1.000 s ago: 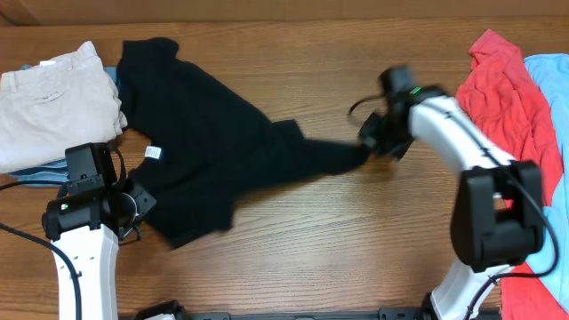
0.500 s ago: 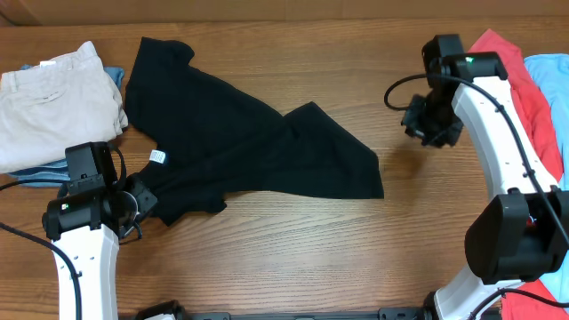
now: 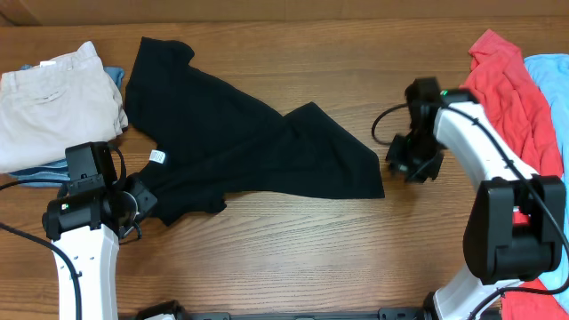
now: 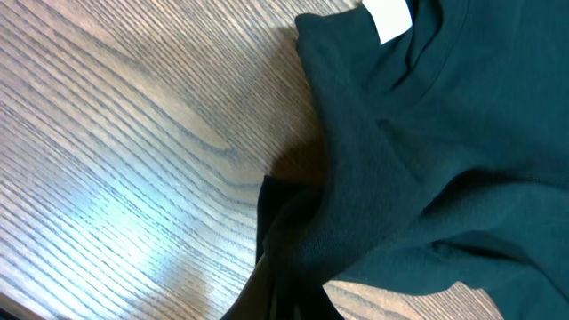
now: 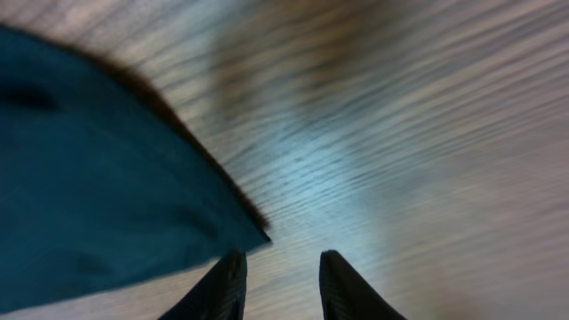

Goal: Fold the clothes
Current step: 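Grasp the shirt's right corner with the right gripper, then lift the shirt with both grippers and stretch it apart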

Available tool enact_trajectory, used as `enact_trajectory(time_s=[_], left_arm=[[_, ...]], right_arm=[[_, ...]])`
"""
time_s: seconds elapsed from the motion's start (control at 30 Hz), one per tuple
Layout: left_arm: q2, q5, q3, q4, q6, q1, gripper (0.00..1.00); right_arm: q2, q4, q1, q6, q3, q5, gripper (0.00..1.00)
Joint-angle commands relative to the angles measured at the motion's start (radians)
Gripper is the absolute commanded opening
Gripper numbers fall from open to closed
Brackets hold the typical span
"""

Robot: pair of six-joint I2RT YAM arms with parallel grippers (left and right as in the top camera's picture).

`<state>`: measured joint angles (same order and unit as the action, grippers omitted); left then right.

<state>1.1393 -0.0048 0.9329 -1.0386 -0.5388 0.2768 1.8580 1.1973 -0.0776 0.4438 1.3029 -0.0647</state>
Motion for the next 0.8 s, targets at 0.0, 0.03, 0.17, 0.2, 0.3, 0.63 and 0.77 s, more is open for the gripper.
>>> enact_trajectory(time_s=[0.0, 0.03, 0.17, 0.2, 0.3, 0.63, 0.77], left_arm=[[-0.002, -0.021, 0.015, 0.005, 0.023, 0.005, 0.04], [-0.002, -0.021, 0.015, 0.005, 0.023, 0.005, 0.04], [-0.002, -0.021, 0.015, 0.006, 0.023, 0.005, 0.04], [-0.002, -0.021, 0.015, 0.007, 0.023, 0.005, 0.04], [-0.002, -0.021, 0.015, 0.007, 0.023, 0.005, 0.04], [-0.002, -0.021, 0.015, 0.015, 0.023, 0.005, 0.04], [-0.002, -0.021, 0.015, 0.016, 0.023, 0.005, 0.04]], right_arm=[[0.000, -0.082, -0.020, -0.003, -0.122, -0.105, 0.31], [0.000, -0.101, -0.024, -0.003, -0.144, -0.117, 0.31], [0.000, -0.144, -0.034, -0.003, -0.193, -0.124, 0.32], [0.000, -0.151, -0.035, -0.003, -0.201, -0.124, 0.32], [0.000, -0.173, -0.035, -0.003, -0.216, -0.125, 0.35], [0.000, -0.267, -0.035, -0.003, -0.221, -0.228, 0.36], [0.000, -0.277, -0.035, -0.003, -0.222, -0.225, 0.36]])
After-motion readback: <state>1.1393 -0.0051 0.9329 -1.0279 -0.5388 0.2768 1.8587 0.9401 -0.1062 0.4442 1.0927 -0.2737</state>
